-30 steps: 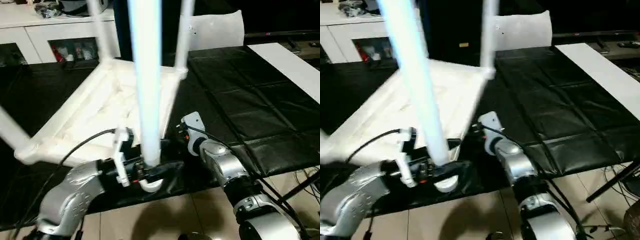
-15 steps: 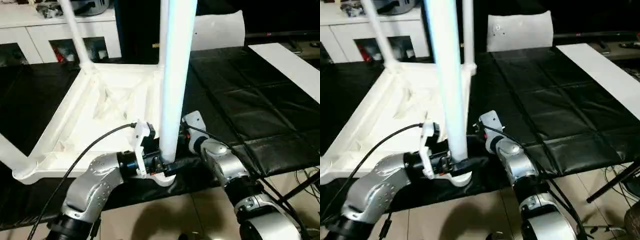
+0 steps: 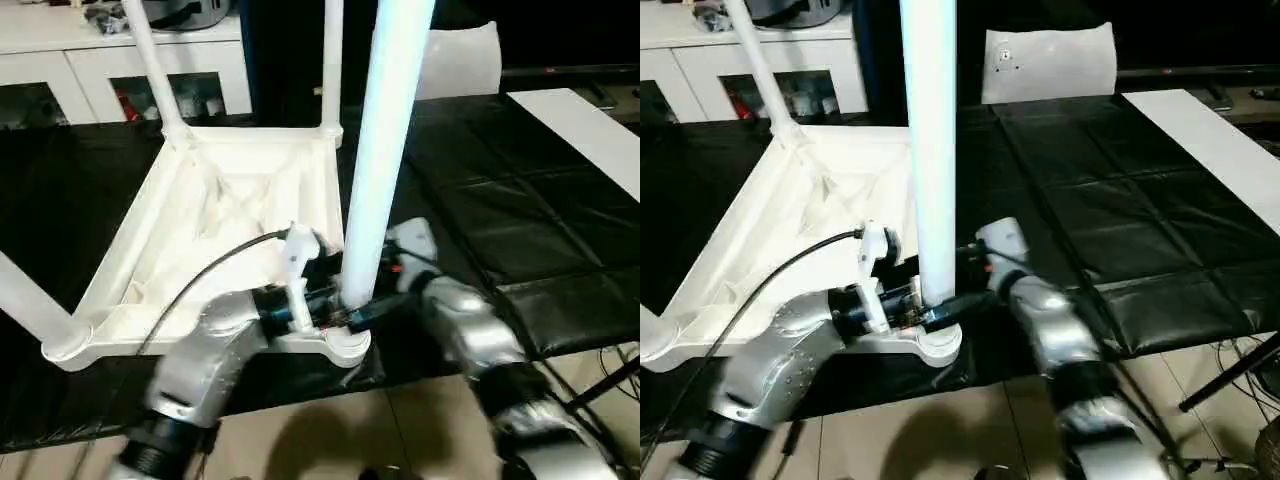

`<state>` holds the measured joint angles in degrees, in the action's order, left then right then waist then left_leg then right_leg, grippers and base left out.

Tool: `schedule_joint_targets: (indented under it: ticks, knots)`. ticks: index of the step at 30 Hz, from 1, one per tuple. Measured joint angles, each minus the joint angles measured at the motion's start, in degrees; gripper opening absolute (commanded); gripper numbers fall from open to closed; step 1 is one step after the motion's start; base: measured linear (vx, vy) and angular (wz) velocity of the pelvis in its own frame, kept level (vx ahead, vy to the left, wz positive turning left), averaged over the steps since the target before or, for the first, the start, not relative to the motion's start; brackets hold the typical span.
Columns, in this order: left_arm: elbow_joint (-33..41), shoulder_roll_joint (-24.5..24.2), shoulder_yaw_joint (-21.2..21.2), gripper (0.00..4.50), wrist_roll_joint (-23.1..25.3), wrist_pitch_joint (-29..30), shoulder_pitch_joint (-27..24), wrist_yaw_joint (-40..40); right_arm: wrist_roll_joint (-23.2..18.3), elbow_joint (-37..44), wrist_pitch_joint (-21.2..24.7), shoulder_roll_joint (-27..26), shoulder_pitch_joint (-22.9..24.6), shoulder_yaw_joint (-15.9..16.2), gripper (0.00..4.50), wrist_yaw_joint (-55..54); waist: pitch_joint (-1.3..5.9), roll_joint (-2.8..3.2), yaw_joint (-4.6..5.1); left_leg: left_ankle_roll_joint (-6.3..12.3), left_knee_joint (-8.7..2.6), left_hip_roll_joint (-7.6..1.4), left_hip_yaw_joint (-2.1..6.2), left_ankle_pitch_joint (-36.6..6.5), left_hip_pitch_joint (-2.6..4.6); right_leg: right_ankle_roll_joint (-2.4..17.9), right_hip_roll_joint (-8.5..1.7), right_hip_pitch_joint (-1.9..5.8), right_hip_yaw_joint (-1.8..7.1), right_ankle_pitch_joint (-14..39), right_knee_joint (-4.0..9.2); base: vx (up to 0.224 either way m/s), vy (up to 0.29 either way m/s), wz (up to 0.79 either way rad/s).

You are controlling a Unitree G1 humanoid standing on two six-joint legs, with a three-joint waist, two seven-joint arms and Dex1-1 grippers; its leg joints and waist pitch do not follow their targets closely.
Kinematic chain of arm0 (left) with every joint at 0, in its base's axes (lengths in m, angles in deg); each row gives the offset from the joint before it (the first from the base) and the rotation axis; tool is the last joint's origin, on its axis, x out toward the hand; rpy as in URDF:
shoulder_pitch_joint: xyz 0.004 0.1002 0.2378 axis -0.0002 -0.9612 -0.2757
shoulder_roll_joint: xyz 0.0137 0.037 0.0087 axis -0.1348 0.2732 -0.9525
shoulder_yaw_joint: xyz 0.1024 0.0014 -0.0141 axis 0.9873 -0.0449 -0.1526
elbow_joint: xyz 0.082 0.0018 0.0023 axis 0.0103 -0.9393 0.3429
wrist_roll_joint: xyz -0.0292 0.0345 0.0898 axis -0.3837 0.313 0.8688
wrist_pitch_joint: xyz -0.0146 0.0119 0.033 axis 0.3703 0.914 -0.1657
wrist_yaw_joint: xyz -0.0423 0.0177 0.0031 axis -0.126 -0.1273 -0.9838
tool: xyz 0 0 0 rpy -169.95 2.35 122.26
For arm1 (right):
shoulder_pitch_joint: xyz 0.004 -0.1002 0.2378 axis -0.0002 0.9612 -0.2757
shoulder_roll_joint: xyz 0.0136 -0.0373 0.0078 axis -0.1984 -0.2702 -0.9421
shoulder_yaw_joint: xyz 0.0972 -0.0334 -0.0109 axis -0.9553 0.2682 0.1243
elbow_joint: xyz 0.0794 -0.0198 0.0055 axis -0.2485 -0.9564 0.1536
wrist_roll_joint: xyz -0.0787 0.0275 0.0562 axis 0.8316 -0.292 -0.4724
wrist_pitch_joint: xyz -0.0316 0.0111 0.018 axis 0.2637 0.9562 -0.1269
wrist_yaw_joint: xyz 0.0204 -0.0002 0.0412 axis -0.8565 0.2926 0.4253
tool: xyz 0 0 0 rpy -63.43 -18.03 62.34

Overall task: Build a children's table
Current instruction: Rotate table base

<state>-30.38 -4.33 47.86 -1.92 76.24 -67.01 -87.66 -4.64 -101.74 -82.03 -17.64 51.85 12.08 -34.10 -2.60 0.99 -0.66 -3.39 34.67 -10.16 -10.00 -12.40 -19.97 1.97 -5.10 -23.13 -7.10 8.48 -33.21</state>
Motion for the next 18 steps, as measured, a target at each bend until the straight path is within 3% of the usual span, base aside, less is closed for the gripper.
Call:
schedule_joint_targets:
  ticks: [6, 12, 18]
  knots:
    - [-1.36, -6.42, -0.36, 3.61, 0.15, 0.09, -1.21, -7.31, -2.04, 8.73, 0.98, 2.67, 3.85, 0.01, 4.5, 4.83, 0.0, 0.08, -0.24, 0.0, -0.05, -0.01, 0.0, 0.0, 0.03, -0.01, 0.01, 0.0, 0.0, 0.0, 0.01, 0.0, 0.0, 0.0]
    - [-8.4, -13.9, 1.22, 3.09, 6.0, -4.66, 1.32, -12.49, -2.41, 15.47, 3.43, 7.51, 8.04, 0.76, 4.5, 9.73, 0.01, 0.14, -1.13, 0.0, -0.04, 0.02, 0.0, 0.0, 0.05, -0.01, 0.0, 0.04, 0.01, 0.0, 0.04, 0.0, 0.0, 0.0]
    - [-17.93, -15.61, 4.95, 2.62, 13.04, -10.92, 8.1, -15.79, -5.5, 23.27, 7.01, 12.62, 12.72, 3.15, 4.5, 18.75, 0.01, 0.16, -1.95, 0.01, -0.06, 0.04, 0.0, 0.0, 0.04, -0.03, -0.04, 0.05, 0.0, 0.01, 0.07, 0.0, 0.0, 0.0]
